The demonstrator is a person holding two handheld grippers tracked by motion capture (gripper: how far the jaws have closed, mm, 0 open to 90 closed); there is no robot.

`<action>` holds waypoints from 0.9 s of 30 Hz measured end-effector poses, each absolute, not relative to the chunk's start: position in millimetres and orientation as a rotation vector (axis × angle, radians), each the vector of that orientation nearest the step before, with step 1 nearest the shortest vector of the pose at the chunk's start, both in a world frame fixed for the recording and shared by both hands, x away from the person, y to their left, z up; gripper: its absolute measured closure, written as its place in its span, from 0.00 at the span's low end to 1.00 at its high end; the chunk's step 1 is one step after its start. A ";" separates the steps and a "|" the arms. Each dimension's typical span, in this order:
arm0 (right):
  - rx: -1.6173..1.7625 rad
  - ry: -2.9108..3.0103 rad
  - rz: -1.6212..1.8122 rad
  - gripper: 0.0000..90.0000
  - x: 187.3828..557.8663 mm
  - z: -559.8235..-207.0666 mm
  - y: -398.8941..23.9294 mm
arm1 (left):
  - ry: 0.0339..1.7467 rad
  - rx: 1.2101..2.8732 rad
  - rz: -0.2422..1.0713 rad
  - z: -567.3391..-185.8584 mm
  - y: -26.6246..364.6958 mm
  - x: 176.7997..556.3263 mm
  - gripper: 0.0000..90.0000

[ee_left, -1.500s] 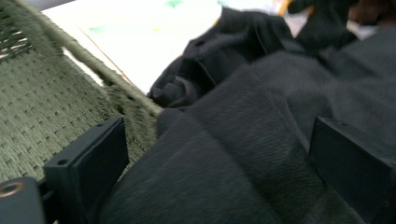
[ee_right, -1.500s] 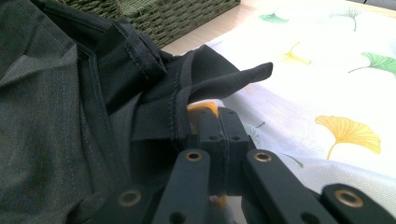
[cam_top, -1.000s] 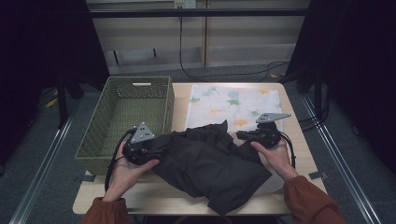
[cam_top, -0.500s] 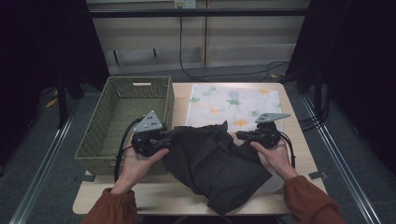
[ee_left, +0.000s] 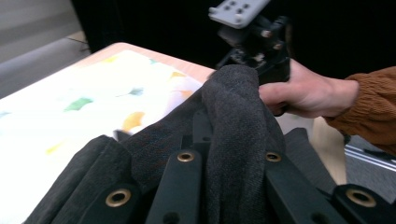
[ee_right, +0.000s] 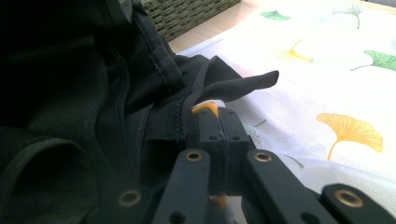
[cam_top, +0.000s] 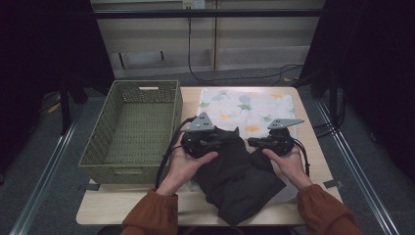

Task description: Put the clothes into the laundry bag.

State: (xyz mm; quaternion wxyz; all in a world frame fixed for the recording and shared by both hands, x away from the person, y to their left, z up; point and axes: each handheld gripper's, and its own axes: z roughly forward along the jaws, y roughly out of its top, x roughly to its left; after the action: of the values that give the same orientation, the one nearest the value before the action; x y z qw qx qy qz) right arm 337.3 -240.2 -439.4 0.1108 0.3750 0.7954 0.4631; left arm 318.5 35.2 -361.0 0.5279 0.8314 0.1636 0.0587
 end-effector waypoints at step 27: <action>1.084 2.357 1.341 1.00 335.6 -441.2 -235.6 | 0.374 2.287 0.073 -465.5 -40.5 321.2 0.67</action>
State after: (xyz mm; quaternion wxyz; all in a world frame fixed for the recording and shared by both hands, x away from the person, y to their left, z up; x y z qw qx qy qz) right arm 335.6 -235.6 -441.2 0.1105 0.3688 0.8021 0.4565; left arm 321.2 -40.5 -465.5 0.4003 0.9040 0.1478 0.0287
